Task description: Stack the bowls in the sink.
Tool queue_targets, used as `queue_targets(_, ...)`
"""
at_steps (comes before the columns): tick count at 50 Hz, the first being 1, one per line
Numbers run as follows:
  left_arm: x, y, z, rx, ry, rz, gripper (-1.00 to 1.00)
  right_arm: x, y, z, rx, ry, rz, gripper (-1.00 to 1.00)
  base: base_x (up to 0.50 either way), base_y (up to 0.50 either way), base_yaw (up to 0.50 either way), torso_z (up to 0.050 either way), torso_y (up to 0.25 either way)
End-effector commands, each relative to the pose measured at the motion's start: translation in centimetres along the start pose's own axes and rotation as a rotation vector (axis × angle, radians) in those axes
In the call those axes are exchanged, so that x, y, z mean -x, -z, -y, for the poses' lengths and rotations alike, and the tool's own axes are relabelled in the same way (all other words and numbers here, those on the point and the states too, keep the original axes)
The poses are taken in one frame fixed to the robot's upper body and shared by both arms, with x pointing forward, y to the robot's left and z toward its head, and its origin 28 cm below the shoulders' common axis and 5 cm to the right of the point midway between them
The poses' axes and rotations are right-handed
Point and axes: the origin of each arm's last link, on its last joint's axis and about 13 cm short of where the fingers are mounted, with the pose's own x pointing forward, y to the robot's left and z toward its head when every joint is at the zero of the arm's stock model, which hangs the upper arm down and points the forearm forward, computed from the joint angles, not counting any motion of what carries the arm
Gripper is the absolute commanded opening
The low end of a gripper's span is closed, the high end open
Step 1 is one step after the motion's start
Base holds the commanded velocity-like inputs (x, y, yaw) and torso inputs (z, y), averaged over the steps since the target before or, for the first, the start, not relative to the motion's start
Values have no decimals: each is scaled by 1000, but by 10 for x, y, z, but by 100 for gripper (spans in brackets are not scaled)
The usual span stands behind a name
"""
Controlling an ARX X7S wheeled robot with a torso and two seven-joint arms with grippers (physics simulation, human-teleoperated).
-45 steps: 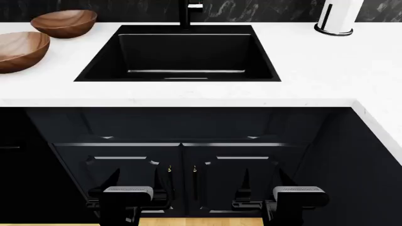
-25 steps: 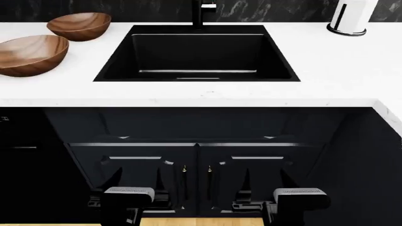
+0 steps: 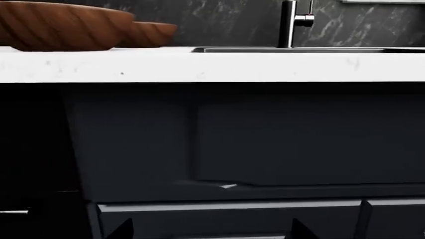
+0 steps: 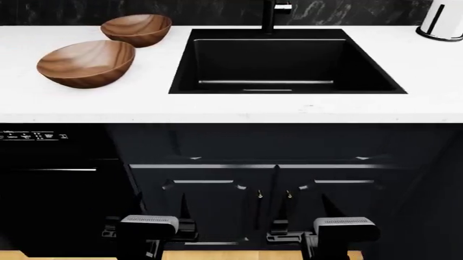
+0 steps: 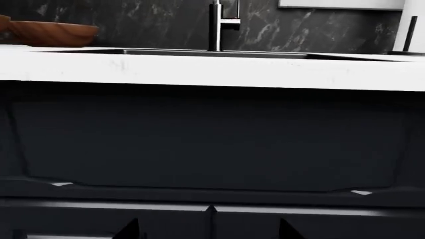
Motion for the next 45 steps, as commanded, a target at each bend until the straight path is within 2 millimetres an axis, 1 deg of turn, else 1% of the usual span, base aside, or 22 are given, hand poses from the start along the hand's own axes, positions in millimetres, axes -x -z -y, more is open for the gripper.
queue_targets(1,0,1,0,-4,-2,1,100,1,-1,0,6,-3,1,100,0,500,0,0,0)
queue_targets(15,1,0,-1,-2,-27,3,100,0,-1,0,8,-6,-3,100,0,500,0,0,0)
queue_targets(42,0,-1,1,-16,-18,-1,100,0,-1,0,12,-16,0,100,0,500,0,0,0)
queue_targets(45,0,-1,1,-19,-15,0,100,0,-1,0,9,-14,0,100,0,0,0,0,0)
